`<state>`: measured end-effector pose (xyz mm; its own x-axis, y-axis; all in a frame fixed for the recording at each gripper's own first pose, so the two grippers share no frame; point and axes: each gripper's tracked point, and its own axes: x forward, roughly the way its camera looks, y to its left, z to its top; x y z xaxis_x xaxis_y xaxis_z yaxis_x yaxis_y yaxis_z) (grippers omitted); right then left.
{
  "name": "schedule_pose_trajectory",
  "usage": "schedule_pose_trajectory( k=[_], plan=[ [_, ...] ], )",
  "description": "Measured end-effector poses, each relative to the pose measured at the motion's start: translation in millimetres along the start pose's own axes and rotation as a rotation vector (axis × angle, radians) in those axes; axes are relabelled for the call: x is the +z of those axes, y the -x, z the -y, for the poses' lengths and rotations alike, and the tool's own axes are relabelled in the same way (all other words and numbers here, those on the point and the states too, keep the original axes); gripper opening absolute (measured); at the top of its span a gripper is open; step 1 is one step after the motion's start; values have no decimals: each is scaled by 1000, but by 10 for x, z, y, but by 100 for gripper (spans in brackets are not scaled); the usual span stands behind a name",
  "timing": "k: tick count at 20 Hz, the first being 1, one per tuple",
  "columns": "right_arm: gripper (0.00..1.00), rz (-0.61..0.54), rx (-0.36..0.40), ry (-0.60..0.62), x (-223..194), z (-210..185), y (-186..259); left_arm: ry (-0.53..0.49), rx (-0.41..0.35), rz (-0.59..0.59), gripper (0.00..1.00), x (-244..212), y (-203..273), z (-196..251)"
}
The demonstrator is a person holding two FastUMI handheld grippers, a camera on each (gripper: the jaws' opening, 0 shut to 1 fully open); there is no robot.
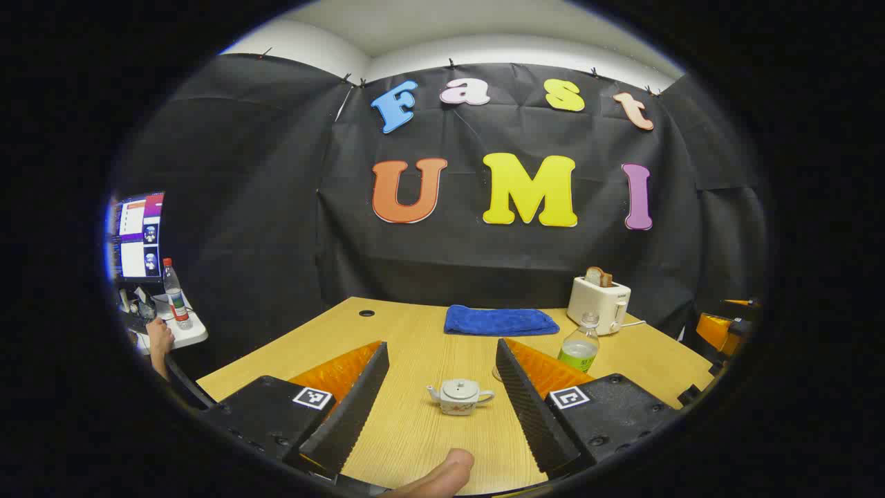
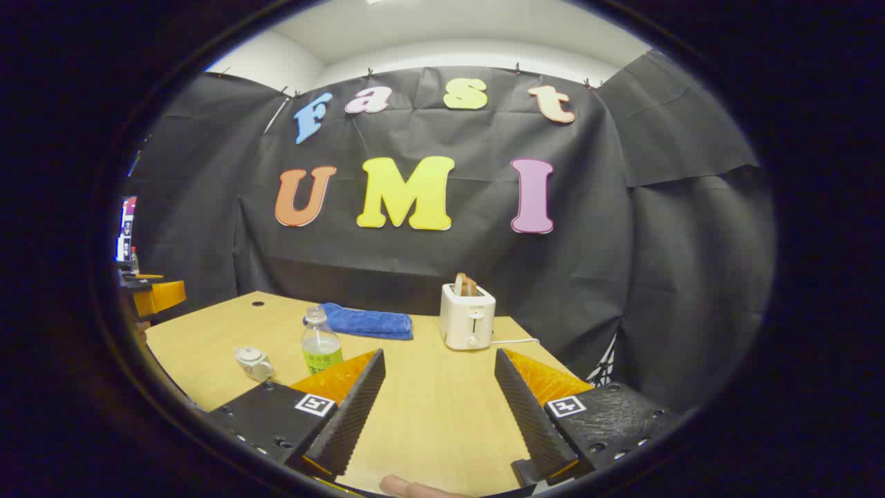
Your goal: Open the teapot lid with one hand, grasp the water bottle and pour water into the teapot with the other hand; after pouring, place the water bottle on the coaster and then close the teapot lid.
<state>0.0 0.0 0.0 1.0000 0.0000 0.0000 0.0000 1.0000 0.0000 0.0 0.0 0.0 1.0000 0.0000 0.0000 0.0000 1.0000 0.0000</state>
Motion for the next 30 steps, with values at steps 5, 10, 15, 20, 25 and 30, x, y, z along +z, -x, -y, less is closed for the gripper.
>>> schedule_pose_trajectory(
  k=[5,10,15,20,25,30],
  plan=[
    [96,21,-11,21,21,62,7,-25,-5,-4,98,-72,-56,87],
    [95,-11,12,2,-60,16,-39,-90,-1,-2,98,-111,-96,144],
    [95,2,13,14,-25,32,-6,-89,-8,-3,98,-144,-110,157],
    [95,5,-8,23,-23,75,-26,-91,-17,-5,98,-152,-122,199],
    [95,12,-10,26,-28,84,-27,-85,-35,8,98,-153,-160,225],
    [98,7,-14,28,-50,108,-91,-47,-76,64,98,-152,-436,267]
  ],
)
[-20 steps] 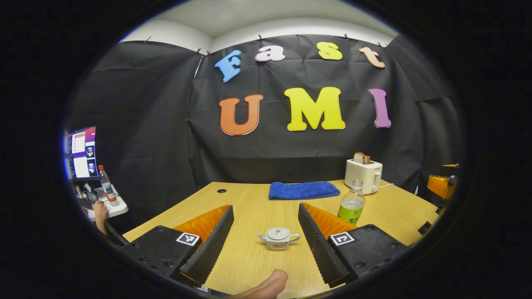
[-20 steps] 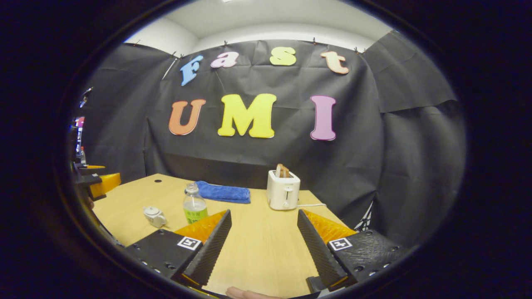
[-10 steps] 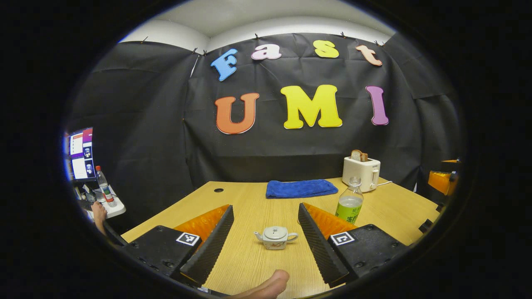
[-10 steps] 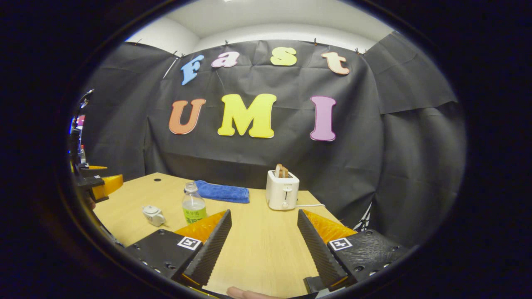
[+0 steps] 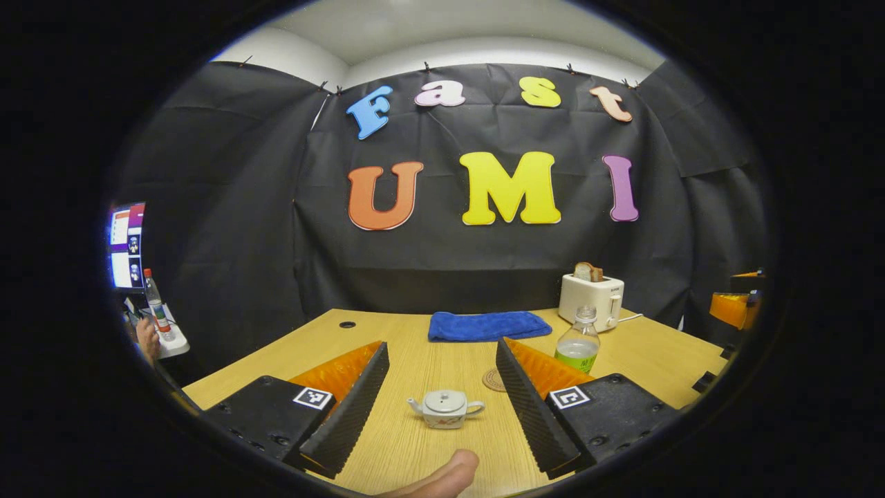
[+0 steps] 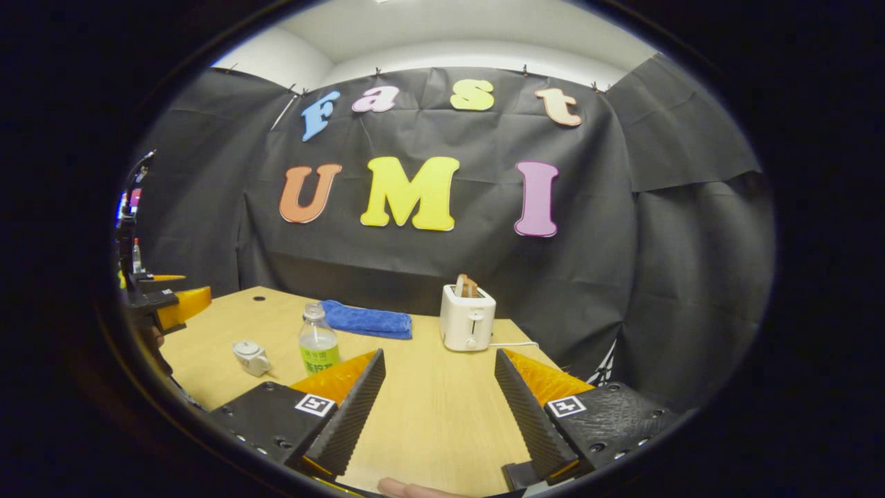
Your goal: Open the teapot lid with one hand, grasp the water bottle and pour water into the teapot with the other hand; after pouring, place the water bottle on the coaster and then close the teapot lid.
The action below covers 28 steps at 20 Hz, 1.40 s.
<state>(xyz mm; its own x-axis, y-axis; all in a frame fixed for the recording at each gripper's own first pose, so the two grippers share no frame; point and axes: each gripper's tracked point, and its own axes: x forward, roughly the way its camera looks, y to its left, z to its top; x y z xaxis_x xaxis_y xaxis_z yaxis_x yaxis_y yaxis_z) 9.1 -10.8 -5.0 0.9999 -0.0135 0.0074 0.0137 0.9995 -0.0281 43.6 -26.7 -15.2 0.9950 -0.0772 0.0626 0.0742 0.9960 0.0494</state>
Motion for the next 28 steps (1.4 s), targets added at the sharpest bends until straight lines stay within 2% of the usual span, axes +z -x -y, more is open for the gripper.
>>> schedule_pose_trajectory(
  k=[3,4,6,7,9,10,11,13,15,16,18,21,22,23,24,26,28],
  plan=[
    [93,-20,-16,-12,-64,65,-48,7,6,18,98,-184,-289,-64],
    [95,-25,-19,-17,-71,75,-61,7,8,14,98,-262,-398,-87],
    [93,-32,-23,-20,-96,86,-104,20,3,-28,98,-523,-604,-96],
    [95,-35,-24,-20,-111,84,-115,30,-5,-63,98,-668,-679,-67],
    [93,-45,-19,-17,-150,51,-131,70,-36,-101,98,-868,-787,-5],
    [98,-49,-15,-17,-158,33,-132,96,-56,-120,96,-943,-824,44],
    [95,-51,-11,-15,-163,18,-147,108,-70,-126,96,-980,-832,95],
    [95,-56,-9,-12,-183,13,-162,72,-78,-119,92,-1026,-875,109],
    [98,-62,-6,-11,-208,-7,-174,1,-61,-114,83,-1096,-921,71],
    [98,-66,-5,-13,-217,-12,-177,-15,-61,-126,74,-1141,-940,73],
    [95,-75,-2,-14,-240,-21,-194,-6,-74,-160,59,-1236,-973,106],
    [98,-80,-1,-14,-263,-22,-207,-16,-57,-156,45,-1247,-1010,72],
    [98,-83,1,-15,-262,-31,-217,-30,-46,-161,35,-1258,-1015,30],
    [98,-85,3,-17,-283,-33,-229,-44,-41,-165,29,-1258,-1020,3],
    [98,-90,4,-18,-295,-45,-236,-43,-45,-164,16,-1246,-1008,3],
    [98,-101,4,-18,-334,-53,-260,-42,-42,-159,10,-1245,-1037,18],
    [95,-109,13,-16,-372,-95,-293,-53,-24,-143,7,-1190,-1015,-28]
  ],
)
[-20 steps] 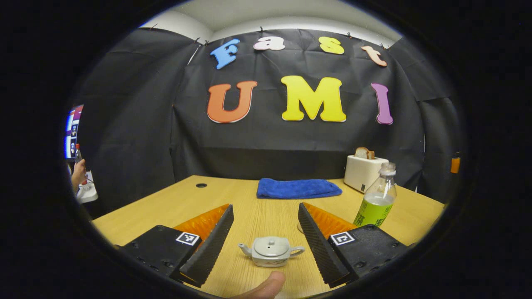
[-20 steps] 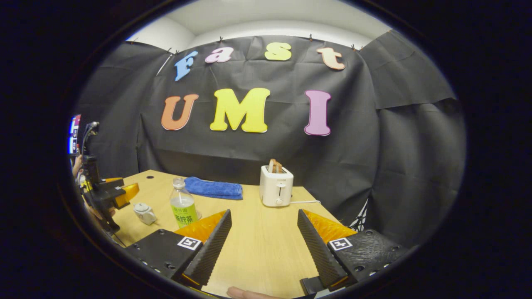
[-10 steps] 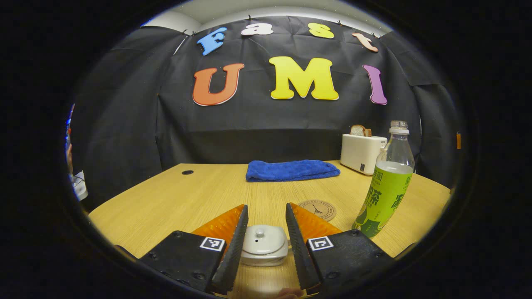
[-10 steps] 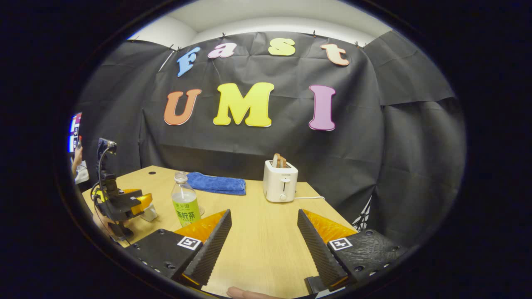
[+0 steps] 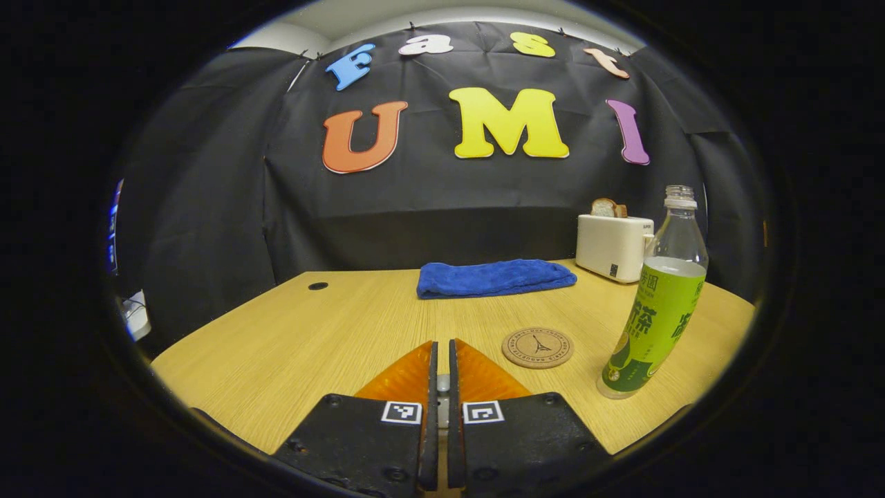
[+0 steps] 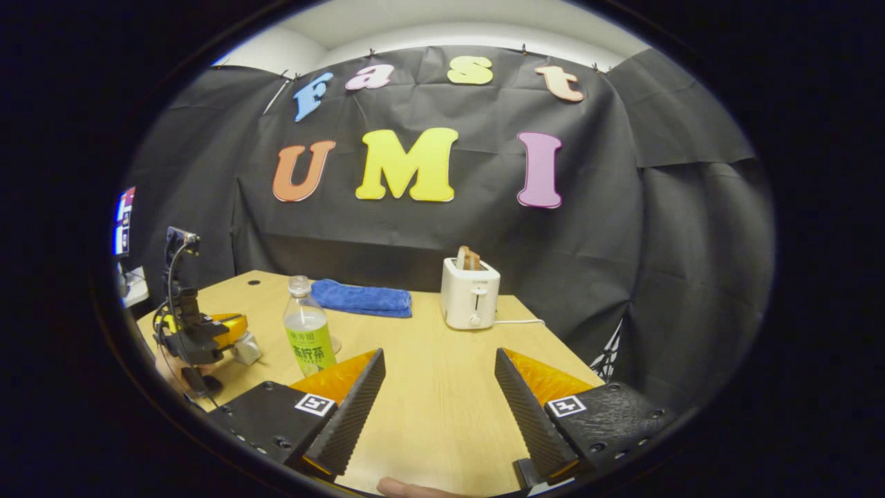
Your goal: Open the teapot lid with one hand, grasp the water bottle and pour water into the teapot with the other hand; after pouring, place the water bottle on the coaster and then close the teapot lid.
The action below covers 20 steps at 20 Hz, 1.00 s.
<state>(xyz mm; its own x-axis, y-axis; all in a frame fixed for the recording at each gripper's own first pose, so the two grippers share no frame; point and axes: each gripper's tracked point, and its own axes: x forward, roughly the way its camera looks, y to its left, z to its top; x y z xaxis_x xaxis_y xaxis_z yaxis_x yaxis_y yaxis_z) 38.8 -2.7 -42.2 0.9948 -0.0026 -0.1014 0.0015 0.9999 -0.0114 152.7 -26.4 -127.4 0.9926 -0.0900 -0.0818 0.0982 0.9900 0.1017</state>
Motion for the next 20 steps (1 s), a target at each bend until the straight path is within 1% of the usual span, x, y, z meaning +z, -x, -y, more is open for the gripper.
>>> schedule_pose_trajectory(
  k=[2,5,6,8,9,11,14,15,16,17,18,19,20],
  plan=[
    [95,-5,15,2,-25,-80,-29,-7,4,35,7,140,36,-16],
    [95,5,35,14,-63,-211,-95,-4,19,48,7,305,191,-89],
    [95,19,57,13,-60,-307,-110,-3,9,46,7,358,261,-76],
    [95,40,106,5,-107,-527,-165,-8,13,52,7,488,391,-118],
    [95,46,144,12,-171,-672,-190,-10,17,53,7,534,461,-150],
    [95,65,201,30,-224,-918,-254,17,13,33,7,591,582,-158],
    [95,85,259,26,-294,-1218,-377,61,-13,28,7,722,760,-135],
    [93,93,279,18,-294,-1336,-418,64,-10,30,7,761,829,-182],
    [95,94,291,11,-296,-1433,-468,63,-4,34,7,793,881,-220],
    [93,78,297,0,-348,-1509,-535,64,-7,26,7,795,937,-230],
    [98,61,299,-13,-386,-1575,-611,68,-13,21,7,802,987,-236],
    [95,49,290,-21,-411,-1613,-694,76,-21,23,7,844,1036,-239],
    [98,42,281,-31,-423,-1649,-783,94,-29,20,7,867,1081,-242]
  ],
)
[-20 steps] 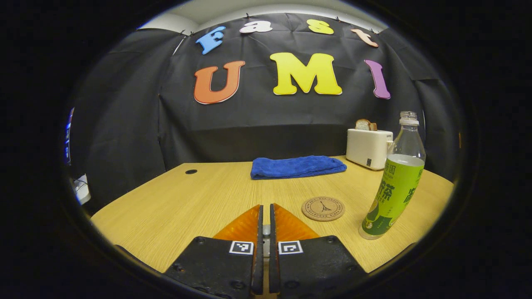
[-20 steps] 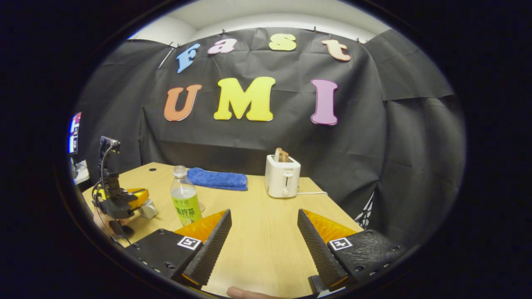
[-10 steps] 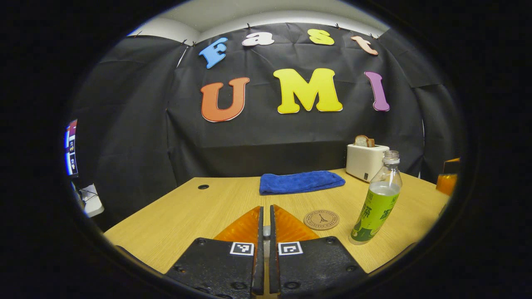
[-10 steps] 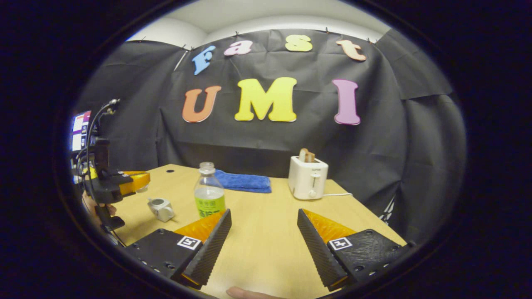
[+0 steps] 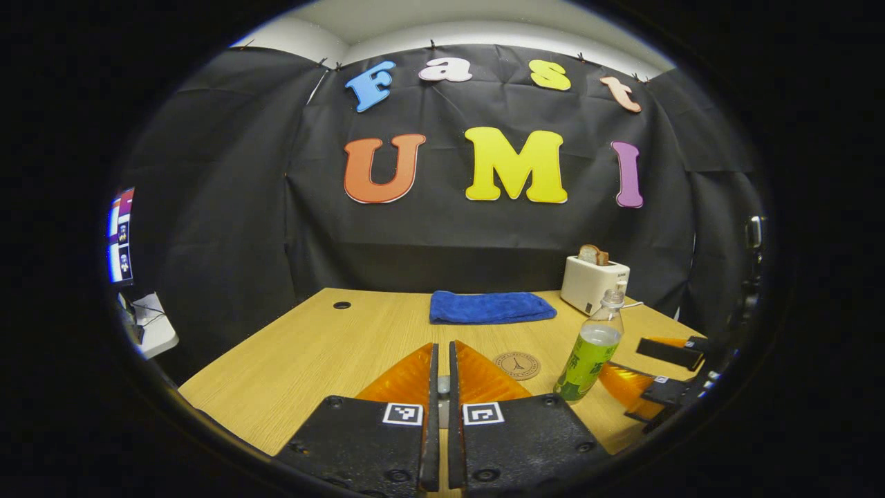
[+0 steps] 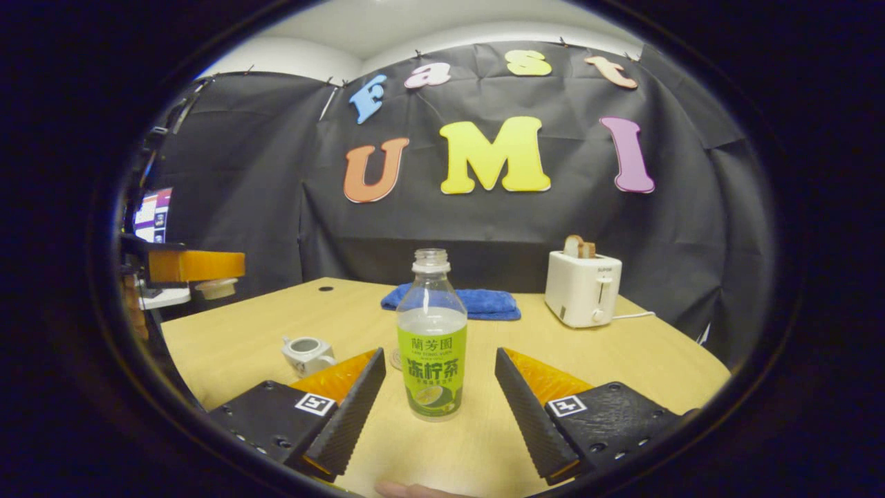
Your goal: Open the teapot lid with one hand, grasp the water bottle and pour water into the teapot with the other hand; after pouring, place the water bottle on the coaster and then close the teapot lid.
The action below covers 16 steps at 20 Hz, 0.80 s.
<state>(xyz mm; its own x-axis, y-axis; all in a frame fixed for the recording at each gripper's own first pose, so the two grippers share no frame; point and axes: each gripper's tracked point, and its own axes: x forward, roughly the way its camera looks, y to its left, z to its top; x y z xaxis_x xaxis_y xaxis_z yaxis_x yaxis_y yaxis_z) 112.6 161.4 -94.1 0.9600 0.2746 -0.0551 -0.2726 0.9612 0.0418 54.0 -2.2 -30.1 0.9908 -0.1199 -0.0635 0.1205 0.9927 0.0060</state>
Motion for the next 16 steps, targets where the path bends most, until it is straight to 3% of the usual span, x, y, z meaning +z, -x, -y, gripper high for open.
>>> schedule_pose_trajectory(
  k=[6,8,9,16],
  plan=[
    [95,-21,1,-15,-64,-112,-468,13,-16,3,3,82,131,-103],
    [78,-6,-25,-8,-2,-114,-507,16,-27,0,3,81,149,-116],
    [74,-4,-23,0,24,-144,-483,10,-27,-1,3,75,174,-130],
    [72,-11,-58,226,347,-335,-418,24,-25,3,3,143,247,-314]
  ],
)
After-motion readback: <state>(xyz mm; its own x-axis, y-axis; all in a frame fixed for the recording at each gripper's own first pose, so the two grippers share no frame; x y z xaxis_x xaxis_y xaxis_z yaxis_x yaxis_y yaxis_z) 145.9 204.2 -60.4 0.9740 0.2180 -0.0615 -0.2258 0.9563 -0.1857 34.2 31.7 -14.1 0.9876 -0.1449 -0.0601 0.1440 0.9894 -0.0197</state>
